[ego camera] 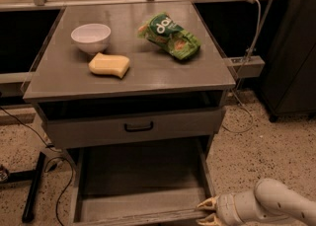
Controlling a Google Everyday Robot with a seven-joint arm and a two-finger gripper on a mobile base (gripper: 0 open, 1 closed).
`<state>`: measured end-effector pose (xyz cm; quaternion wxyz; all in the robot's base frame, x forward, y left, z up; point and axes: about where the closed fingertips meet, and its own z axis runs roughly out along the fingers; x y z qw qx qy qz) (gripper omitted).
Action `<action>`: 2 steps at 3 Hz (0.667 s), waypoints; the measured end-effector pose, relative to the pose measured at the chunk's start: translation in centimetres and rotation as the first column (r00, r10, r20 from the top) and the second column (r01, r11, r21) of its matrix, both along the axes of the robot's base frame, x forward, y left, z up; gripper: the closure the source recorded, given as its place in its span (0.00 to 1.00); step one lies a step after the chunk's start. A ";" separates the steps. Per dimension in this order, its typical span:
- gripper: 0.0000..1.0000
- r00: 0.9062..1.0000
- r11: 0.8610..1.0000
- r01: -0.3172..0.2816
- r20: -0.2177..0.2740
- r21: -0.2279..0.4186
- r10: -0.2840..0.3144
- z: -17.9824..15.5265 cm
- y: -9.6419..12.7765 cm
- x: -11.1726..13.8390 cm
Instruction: Open middle drawer
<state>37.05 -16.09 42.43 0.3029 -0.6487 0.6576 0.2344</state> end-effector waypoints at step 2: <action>0.00 1.000 1.000 0.000 0.000 0.000 0.000 0.0 0.0 0.0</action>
Offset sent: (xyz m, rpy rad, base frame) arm 0.0000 0.0000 0.0000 0.0000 0.0000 0.0000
